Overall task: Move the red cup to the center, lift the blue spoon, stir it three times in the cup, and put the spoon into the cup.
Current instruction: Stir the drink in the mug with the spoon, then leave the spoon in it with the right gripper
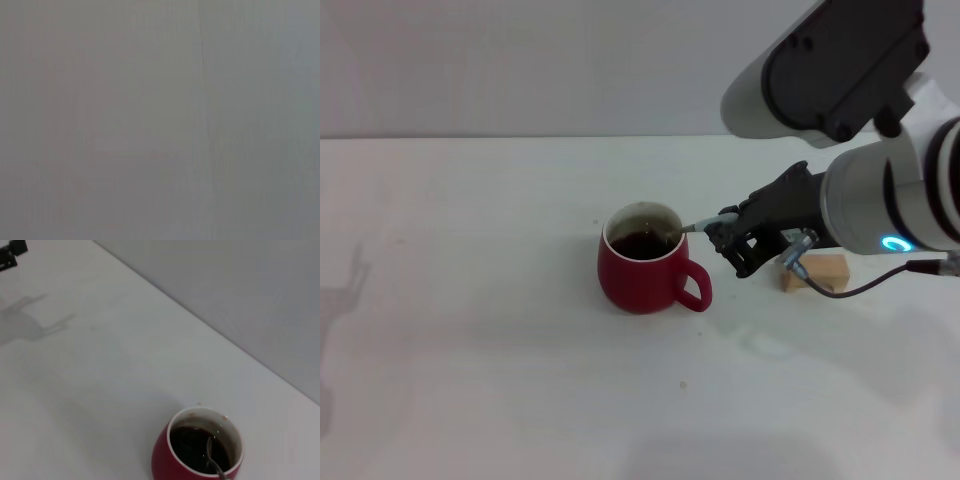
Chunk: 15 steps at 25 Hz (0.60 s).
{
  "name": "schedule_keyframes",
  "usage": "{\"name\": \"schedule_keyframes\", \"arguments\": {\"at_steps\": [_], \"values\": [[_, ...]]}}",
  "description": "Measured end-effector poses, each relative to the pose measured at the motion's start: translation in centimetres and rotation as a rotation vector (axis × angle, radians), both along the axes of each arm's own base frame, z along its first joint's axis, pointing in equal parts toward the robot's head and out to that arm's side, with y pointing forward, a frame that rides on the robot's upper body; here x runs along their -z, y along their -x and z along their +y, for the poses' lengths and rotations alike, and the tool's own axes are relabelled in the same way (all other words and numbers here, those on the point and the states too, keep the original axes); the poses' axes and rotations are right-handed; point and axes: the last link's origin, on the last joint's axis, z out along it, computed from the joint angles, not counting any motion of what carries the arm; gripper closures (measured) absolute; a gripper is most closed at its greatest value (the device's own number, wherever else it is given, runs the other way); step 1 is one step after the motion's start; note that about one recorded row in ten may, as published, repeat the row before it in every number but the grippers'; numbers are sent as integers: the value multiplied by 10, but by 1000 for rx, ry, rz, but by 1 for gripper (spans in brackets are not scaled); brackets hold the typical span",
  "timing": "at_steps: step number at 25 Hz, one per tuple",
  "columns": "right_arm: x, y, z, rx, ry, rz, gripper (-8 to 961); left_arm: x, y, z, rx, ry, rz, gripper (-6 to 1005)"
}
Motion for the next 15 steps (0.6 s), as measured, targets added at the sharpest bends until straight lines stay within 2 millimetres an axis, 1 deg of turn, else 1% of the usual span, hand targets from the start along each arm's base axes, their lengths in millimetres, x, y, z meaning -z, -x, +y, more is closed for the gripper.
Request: {"name": "schedule_keyframes", "arguments": {"at_steps": [1, 5, 10, 12, 15], "values": [[0, 0, 0, 0, 0, 0, 825, 0, 0, 0, 0, 0, 0, 150], [11, -4, 9, 9, 17, -14, 825, 0, 0, 0, 0, 0, 0, 150], [18, -4, 17, 5, 24, -23, 825, 0, 1, -1, -2, -1, 0, 149], [25, -3, 23, 1, 29, -31, 825, 0, 1, -1, -3, -1, 0, 149], [30, -2, 26, -3, 38, -38, 825, 0, 1, -1, -3, -1, 0, 149]]}}
